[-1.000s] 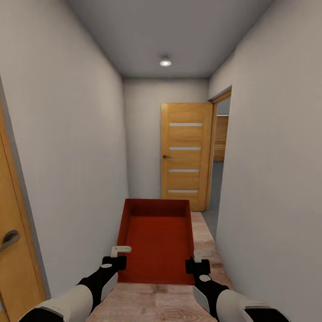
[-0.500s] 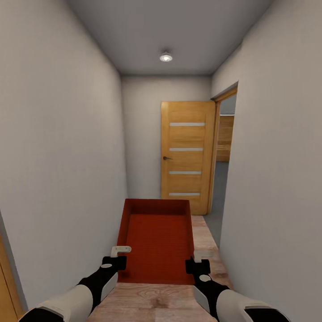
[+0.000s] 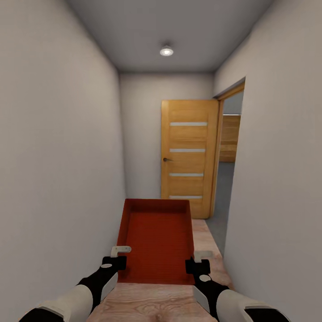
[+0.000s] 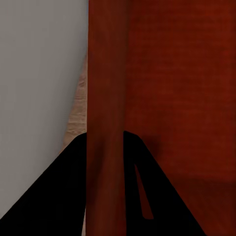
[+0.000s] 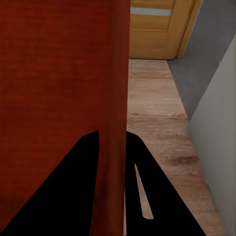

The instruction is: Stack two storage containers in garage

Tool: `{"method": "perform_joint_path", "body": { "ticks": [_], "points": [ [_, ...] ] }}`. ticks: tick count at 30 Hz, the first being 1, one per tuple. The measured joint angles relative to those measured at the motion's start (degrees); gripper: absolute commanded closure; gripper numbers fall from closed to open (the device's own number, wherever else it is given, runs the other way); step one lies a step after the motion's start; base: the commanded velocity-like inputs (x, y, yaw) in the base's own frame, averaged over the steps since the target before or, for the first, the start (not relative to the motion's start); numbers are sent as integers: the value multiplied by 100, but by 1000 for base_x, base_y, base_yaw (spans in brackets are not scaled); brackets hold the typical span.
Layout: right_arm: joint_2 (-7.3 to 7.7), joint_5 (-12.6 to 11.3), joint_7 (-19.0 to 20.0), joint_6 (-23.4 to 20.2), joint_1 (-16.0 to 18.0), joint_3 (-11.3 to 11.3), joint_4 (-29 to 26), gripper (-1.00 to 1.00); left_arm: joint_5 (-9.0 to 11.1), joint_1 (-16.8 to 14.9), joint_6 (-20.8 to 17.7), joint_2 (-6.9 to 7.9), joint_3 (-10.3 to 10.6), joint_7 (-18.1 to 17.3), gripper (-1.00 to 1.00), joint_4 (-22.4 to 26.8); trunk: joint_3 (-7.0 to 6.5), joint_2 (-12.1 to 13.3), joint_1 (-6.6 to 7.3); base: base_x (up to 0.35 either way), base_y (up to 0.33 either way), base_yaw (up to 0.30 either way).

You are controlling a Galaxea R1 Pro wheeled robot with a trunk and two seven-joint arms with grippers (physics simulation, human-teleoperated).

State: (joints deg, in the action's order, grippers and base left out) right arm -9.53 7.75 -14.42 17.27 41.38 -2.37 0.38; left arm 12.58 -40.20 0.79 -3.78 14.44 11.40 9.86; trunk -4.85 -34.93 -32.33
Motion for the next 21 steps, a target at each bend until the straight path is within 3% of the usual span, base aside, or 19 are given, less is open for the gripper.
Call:
{"method": "perform_joint_path", "body": {
  "ticks": [21],
  "points": [
    [0, -1, 0, 0, 0, 1, 0, 100, 3, 0, 0, 0, 2, 0, 100, 0, 0, 0, 0, 323, 0, 0]
  ]
}}
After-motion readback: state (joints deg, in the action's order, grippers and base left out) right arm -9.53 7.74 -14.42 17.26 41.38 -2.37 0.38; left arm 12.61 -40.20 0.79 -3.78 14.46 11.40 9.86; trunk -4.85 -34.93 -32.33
